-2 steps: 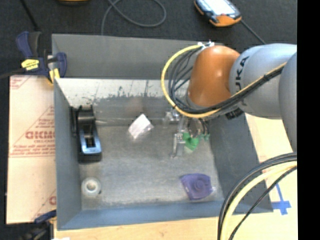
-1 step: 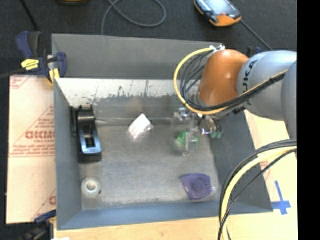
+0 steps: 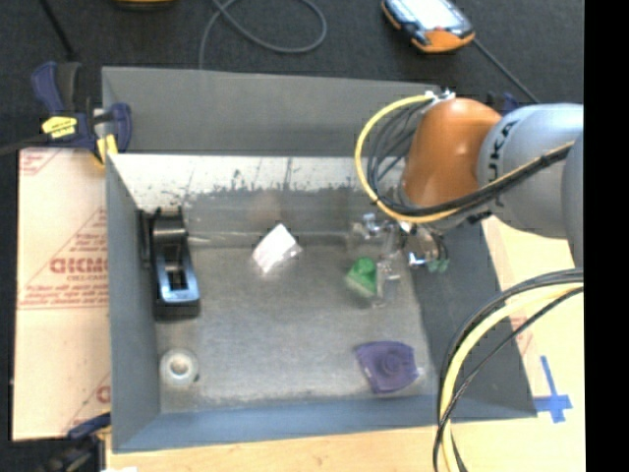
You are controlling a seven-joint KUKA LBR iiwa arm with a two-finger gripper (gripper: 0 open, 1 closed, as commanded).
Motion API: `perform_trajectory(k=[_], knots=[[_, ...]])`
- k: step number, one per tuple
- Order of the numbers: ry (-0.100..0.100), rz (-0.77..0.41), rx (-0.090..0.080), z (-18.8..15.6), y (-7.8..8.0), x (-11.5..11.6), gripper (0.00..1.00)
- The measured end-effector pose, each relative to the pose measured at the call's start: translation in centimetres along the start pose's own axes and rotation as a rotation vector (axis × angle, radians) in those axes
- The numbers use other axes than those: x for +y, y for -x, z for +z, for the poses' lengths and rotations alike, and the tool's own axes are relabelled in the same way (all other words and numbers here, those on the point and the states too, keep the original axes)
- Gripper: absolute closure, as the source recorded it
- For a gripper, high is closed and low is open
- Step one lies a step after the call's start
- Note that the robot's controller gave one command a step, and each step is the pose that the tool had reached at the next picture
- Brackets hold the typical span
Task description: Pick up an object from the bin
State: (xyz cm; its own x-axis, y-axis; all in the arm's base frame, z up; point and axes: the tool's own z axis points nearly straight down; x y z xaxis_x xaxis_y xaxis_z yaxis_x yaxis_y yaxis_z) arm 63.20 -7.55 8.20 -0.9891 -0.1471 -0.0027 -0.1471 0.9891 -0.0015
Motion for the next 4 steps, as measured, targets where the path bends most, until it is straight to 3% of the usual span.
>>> perform_trajectory(k=[1,2,3,4], knots=[[0.001,0.123,-0.005,-1.8,-0.2,-1.3,0.0],[-0.001,0.079,-0.003,0.9,-0.6,-1.2,0.0],[0.0,0.112,-0.008,2.2,-0.3,-1.3,1.0],[0.001,0.117,-0.008,2.1,-0.3,-1.3,1.0]])
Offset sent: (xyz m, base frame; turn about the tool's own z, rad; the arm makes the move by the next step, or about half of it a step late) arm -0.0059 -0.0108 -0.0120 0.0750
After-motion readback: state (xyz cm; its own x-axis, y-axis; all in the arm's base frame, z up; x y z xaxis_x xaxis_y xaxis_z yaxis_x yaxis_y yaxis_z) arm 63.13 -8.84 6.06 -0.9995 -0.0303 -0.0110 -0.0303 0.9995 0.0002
